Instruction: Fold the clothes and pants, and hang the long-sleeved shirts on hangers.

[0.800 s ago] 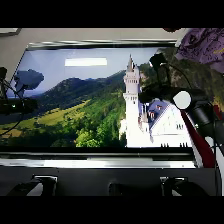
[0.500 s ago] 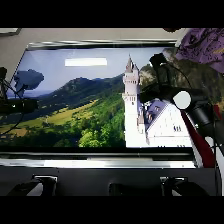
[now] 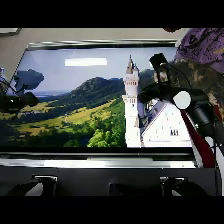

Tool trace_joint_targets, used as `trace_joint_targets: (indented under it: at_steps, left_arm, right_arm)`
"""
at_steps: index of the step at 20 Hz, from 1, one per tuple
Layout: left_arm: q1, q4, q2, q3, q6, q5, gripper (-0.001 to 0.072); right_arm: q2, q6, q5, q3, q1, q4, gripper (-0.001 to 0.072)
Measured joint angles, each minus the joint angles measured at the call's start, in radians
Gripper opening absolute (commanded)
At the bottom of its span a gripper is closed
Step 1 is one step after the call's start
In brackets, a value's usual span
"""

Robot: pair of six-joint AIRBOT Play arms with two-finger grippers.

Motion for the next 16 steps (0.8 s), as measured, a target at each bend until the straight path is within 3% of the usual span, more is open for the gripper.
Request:
trace_joint_targets:
  at_steps: [6,10,16]
  left_arm:
    - [0.107,0.117,-0.500,0.447,-0.106,0.110,0.0720]
    - [0.138,0.202,-0.849,0.763,-0.130,0.160,0.0720]
    - [0.161,0.320,-1.057,0.875,-0.151,0.303,0.0720]
  right_arm:
    - [0.000,0.000,0.000,0.000,0.000,0.000,0.0032]
    - [0.000,0.000,0.000,0.000,0.000,0.000,0.0032]
    - [0.000,0.000,0.000,0.000,0.000,0.000,0.0032]
